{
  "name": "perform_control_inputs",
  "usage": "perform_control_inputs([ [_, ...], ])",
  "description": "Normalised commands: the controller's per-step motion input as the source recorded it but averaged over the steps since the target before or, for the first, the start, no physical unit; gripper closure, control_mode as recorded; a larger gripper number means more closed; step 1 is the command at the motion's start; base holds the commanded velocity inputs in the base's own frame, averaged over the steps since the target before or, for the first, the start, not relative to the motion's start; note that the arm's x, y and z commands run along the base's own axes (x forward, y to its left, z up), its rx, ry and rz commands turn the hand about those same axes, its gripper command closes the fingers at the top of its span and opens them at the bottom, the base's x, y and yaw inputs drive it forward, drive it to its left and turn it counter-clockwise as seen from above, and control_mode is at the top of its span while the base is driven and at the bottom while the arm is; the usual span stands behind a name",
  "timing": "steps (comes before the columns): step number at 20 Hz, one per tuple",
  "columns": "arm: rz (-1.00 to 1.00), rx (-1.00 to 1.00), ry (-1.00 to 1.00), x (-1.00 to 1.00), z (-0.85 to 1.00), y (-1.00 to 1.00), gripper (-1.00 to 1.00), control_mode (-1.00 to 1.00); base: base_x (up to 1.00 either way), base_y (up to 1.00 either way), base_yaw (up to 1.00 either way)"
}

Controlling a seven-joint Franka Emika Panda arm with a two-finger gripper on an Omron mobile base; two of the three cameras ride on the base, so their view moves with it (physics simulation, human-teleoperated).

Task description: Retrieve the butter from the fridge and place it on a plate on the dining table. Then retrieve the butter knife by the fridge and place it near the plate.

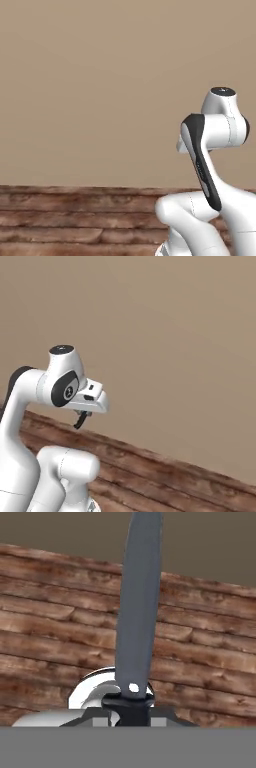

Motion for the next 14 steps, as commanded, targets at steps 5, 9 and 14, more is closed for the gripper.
perform_control_inputs([
  [5, 0.00, 0.00, 0.00, 0.00, 0.00, 0.00, 1.00, 1.00, 0.88, 0.68, 0.50],
  [9, 0.00, 0.00, 0.00, 0.00, 0.00, 0.00, 1.00, 1.00, 0.79, 0.73, 0.53],
  [14, 0.00, 0.00, 0.00, 0.00, 0.00, 0.00, 1.00, 1.00, 0.73, 0.74, 0.54],
])
